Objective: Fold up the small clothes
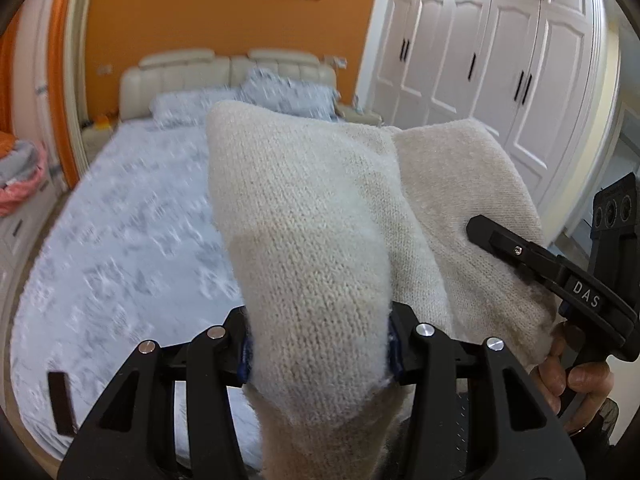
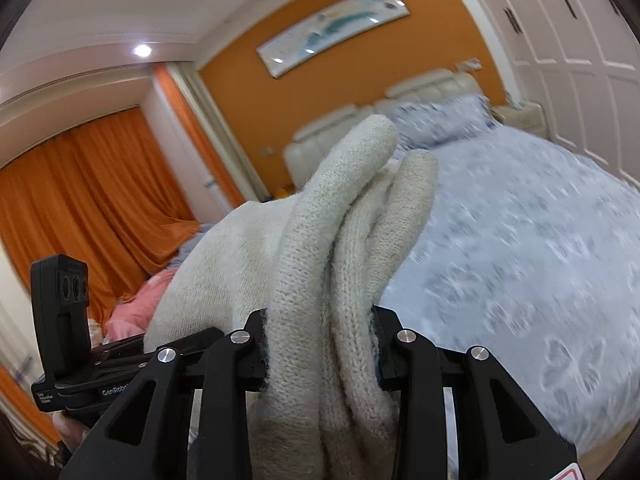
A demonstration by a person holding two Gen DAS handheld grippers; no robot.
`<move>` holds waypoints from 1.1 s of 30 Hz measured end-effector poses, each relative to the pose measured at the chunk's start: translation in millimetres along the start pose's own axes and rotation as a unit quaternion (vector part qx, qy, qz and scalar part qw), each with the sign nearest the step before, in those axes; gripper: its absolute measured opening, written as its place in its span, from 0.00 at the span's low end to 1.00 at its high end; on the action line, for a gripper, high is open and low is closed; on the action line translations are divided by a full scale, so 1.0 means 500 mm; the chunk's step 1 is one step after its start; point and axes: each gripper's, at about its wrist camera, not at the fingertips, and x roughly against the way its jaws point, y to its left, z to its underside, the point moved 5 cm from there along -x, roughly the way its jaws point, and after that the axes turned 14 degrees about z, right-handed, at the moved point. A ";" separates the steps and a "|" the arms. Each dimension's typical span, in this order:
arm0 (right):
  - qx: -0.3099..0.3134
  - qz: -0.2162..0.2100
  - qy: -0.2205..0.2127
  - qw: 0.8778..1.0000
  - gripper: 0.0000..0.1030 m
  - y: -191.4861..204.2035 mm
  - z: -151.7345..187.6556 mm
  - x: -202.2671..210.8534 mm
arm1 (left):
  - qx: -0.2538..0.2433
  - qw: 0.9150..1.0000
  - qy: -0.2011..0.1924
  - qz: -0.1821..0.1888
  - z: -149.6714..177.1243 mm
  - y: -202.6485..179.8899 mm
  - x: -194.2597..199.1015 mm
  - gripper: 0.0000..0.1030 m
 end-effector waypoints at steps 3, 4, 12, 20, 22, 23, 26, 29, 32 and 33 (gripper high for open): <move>0.010 -0.019 -0.013 1.000 0.31 0.042 -0.030 -0.015 | -0.011 1.000 -0.023 -0.009 -0.027 0.028 0.033 0.46; 0.013 -0.027 -0.014 0.999 0.32 0.055 -0.039 -0.022 | -0.014 0.999 -0.031 -0.011 -0.036 0.043 0.044 0.46; -0.022 -0.034 0.123 0.992 0.46 0.038 0.054 -0.290 | 0.078 0.995 0.044 -0.034 0.055 0.285 -0.087 0.59; -0.059 0.092 0.273 0.956 0.50 -0.128 0.384 -0.445 | 0.272 0.956 0.097 -0.045 0.367 0.492 -0.185 0.61; -0.060 0.091 0.278 0.954 0.62 -0.131 0.387 -0.454 | 0.293 0.951 0.089 -0.049 0.369 0.525 -0.193 0.70; -0.057 0.092 0.280 0.954 0.65 -0.129 0.386 -0.465 | 0.295 0.949 0.092 -0.058 0.365 0.540 -0.204 0.76; -0.075 0.092 0.290 0.950 0.79 -0.129 0.375 -0.536 | 0.298 0.948 0.103 -0.055 0.363 0.578 -0.254 0.89; -0.083 0.100 0.334 0.934 0.80 -0.136 0.408 -0.623 | 0.324 0.937 0.125 -0.034 0.405 0.614 -0.314 0.89; -0.104 0.087 0.387 0.912 0.71 -0.128 0.461 -0.694 | 0.383 0.916 0.117 0.021 0.427 0.637 -0.350 0.66; -0.102 0.083 0.392 0.911 0.50 -0.121 0.466 -0.700 | 0.385 0.916 0.112 0.026 0.416 0.638 -0.348 0.62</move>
